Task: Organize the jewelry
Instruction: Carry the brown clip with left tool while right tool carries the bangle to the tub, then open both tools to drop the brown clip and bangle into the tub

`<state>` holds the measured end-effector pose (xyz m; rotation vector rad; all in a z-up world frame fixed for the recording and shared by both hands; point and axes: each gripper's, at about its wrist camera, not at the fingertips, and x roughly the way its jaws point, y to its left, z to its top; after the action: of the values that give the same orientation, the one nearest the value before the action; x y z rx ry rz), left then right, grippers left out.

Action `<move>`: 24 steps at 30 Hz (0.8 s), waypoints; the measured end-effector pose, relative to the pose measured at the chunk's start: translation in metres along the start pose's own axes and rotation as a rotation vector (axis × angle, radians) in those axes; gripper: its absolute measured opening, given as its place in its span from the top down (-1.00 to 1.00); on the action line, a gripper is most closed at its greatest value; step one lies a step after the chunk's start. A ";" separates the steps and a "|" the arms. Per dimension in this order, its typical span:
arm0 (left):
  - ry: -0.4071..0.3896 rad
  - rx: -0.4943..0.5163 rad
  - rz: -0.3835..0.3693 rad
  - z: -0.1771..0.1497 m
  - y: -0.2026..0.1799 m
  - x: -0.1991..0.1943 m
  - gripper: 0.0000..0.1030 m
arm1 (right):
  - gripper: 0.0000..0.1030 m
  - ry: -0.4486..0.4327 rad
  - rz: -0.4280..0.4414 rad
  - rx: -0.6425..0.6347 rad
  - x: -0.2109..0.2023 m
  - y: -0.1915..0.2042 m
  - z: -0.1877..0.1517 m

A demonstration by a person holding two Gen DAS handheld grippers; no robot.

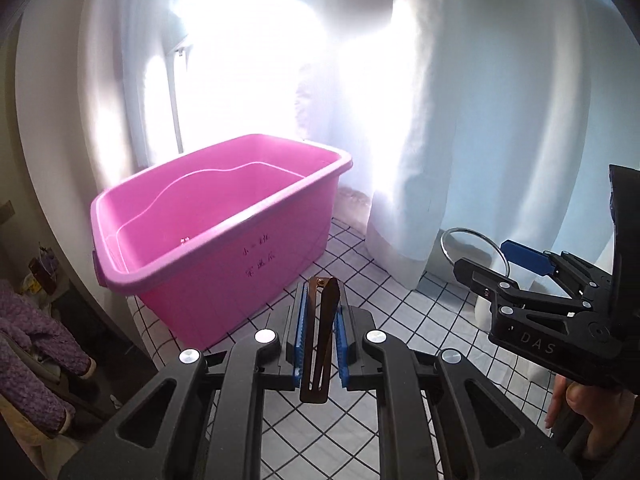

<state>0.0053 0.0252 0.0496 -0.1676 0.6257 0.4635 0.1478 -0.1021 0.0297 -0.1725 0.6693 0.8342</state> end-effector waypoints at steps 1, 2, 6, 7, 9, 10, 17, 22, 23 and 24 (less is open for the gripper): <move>-0.010 0.005 -0.010 0.007 0.007 0.000 0.75 | -0.35 -0.014 -0.008 0.005 0.001 0.005 0.007; -0.013 0.012 -0.020 0.014 0.014 0.002 0.75 | -0.35 -0.023 -0.017 0.014 0.002 0.011 0.014; -0.025 0.037 -0.055 0.044 0.048 0.013 0.75 | -0.35 -0.044 -0.039 0.022 0.019 0.040 0.042; -0.031 0.041 -0.061 0.051 0.056 0.016 0.75 | -0.35 -0.049 -0.043 0.021 0.024 0.048 0.049; -0.044 0.049 -0.067 0.063 0.075 0.020 0.75 | -0.35 -0.064 -0.045 0.021 0.034 0.063 0.063; -0.048 0.051 -0.070 0.069 0.084 0.023 0.75 | -0.35 -0.071 -0.044 0.021 0.039 0.070 0.070; -0.018 0.041 -0.063 0.098 0.147 0.051 0.75 | -0.35 -0.089 -0.028 0.035 0.077 0.111 0.105; 0.015 0.038 -0.054 0.107 0.178 0.074 0.75 | -0.35 -0.057 -0.014 0.027 0.106 0.135 0.122; 0.026 0.035 -0.053 0.107 0.182 0.081 0.75 | -0.35 -0.047 -0.012 0.028 0.112 0.138 0.125; 0.038 0.031 -0.052 0.108 0.187 0.087 0.75 | -0.35 -0.035 -0.010 0.028 0.119 0.140 0.128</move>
<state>0.0366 0.2532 0.0819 -0.1631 0.6638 0.4008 0.1638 0.1174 0.0725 -0.1356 0.6465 0.8159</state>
